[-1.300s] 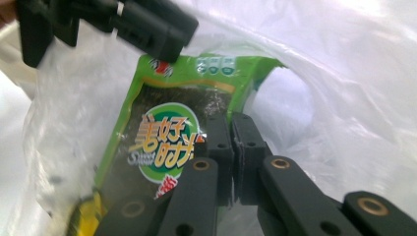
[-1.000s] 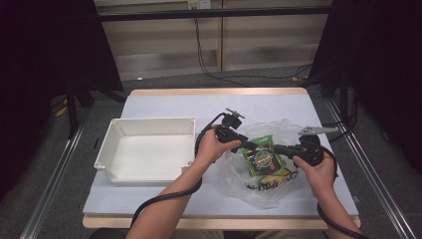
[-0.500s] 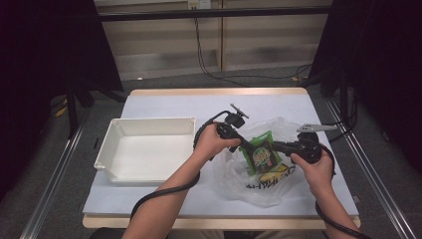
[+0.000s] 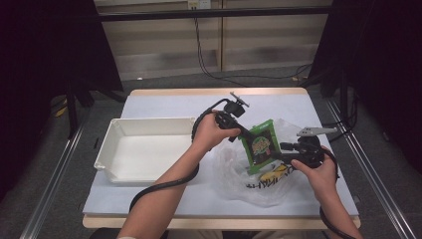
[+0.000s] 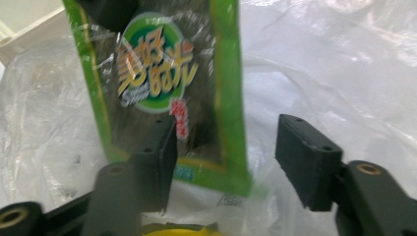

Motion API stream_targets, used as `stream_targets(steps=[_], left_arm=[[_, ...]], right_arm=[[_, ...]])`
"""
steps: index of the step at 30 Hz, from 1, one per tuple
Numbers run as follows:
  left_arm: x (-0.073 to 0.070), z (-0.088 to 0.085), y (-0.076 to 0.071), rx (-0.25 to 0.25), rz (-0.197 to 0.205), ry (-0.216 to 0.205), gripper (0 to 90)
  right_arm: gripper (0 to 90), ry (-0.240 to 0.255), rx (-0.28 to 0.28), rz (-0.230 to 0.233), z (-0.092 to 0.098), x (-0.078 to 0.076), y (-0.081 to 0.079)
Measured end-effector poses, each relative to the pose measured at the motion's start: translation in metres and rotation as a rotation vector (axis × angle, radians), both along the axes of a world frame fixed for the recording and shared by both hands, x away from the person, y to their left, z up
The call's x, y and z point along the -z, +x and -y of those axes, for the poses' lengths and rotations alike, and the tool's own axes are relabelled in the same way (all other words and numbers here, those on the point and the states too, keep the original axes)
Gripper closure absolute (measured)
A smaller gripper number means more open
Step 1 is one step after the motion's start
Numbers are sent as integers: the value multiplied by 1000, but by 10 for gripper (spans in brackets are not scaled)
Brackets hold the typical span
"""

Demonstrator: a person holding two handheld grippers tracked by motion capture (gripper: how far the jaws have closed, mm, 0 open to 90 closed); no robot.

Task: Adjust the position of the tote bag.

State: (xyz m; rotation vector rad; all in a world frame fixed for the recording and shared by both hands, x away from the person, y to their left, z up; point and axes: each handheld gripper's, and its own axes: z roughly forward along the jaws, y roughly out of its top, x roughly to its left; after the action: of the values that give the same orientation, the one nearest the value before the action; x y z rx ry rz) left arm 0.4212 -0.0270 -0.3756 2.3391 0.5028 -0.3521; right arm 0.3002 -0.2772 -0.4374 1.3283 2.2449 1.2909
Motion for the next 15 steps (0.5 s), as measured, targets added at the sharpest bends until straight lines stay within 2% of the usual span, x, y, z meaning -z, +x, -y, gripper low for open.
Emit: stream_targets(steps=[2,6,9,12,14,15], left_arm=[[-4,1,1,-11,3,-5,758],[-19,-2,4,11,22,-7,757],[-27,-5,4,-1,37,-6,757],[-40,-9,5,9,58,11,757],[-46,-11,5,28,57,9,757],[-48,-11,4,15,51,0,757]], right_arm=[[355,-20,-8,-3,-2,-1,0],[273,-44,-14,-11,-4,-5,0],[250,-67,-20,-4,-6,-10,0],[212,-65,-15,-13,-6,-11,-1],[194,-68,-17,-14,-6,-10,-2],[186,-64,-10,-21,-6,-10,-3]])
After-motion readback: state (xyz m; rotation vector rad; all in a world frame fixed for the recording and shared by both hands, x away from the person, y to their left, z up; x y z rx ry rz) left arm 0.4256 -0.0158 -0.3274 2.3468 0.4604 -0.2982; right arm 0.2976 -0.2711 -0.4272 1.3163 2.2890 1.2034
